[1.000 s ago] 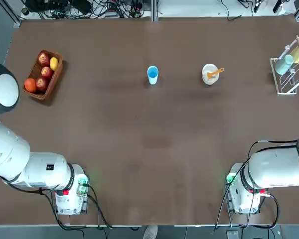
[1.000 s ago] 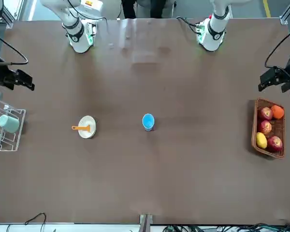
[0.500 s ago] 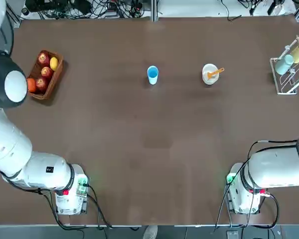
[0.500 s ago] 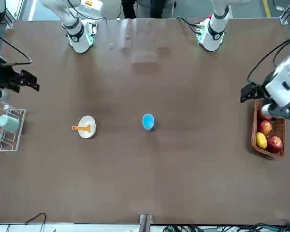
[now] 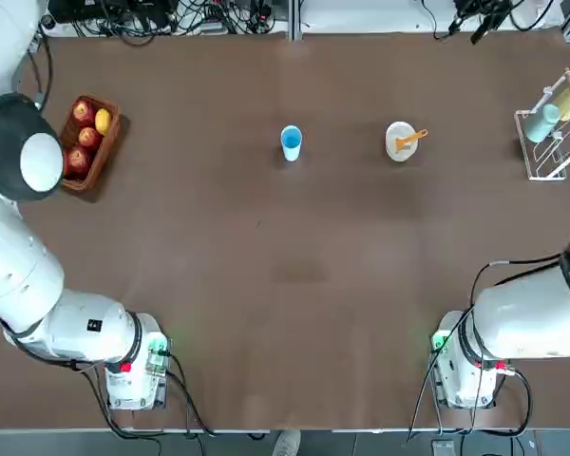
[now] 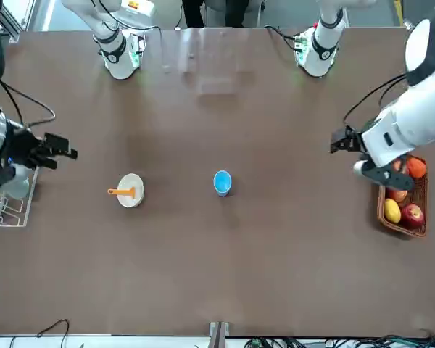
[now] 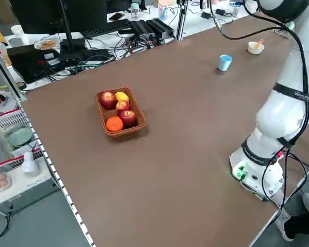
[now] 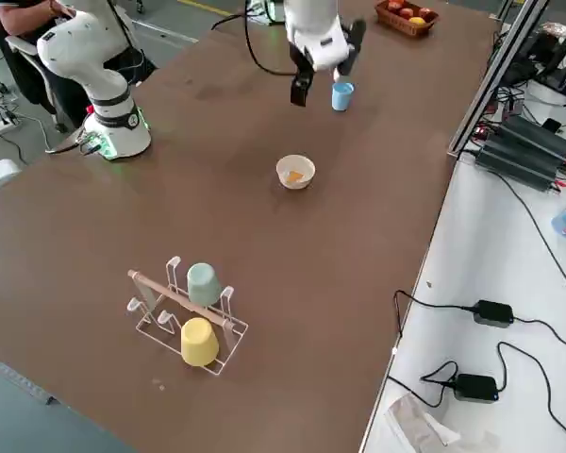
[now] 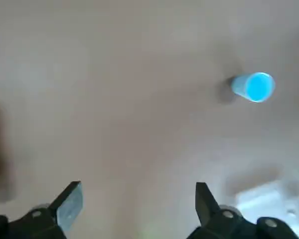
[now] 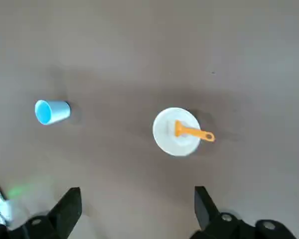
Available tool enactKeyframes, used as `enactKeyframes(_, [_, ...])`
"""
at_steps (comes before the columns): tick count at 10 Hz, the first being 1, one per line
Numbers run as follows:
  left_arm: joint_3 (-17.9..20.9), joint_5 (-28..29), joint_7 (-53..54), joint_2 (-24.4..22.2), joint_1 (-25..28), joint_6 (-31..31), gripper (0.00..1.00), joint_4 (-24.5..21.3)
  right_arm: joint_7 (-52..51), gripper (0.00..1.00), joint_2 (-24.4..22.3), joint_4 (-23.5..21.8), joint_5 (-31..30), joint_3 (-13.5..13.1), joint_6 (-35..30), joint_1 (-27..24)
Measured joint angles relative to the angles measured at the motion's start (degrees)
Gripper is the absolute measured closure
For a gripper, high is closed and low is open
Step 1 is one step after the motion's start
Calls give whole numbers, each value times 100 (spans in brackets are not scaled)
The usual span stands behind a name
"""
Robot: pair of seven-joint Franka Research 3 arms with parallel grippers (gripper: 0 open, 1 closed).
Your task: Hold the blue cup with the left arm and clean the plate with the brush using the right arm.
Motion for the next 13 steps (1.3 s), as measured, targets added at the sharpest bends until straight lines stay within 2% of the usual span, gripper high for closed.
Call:
enactKeyframes(2, [19,-833,1262,227,48,289,0,-181,-492,0,601,-65,378,-13,303,-303])
enactKeyframes(5, [26,-1311,3172,297,123,1176,0,-805,-1334,0,1193,-226,732,-17,831,-593])
enactKeyframes(8, [30,-2523,5489,328,261,2347,0,-1814,-2029,0,1764,-322,944,-6,1331,-727])
enactKeyframes(10, [25,-3737,7114,438,243,2725,0,-2457,-2479,0,2154,-442,1115,166,1609,-894])
enactKeyframes(11, [24,-4045,7808,541,246,2790,0,-2695,-2664,0,2293,-491,1158,315,1625,-1003])
enactKeyframes(13, [31,-4652,9286,939,320,2824,0,-2841,-3031,0,2394,-674,1301,450,1629,-1079])
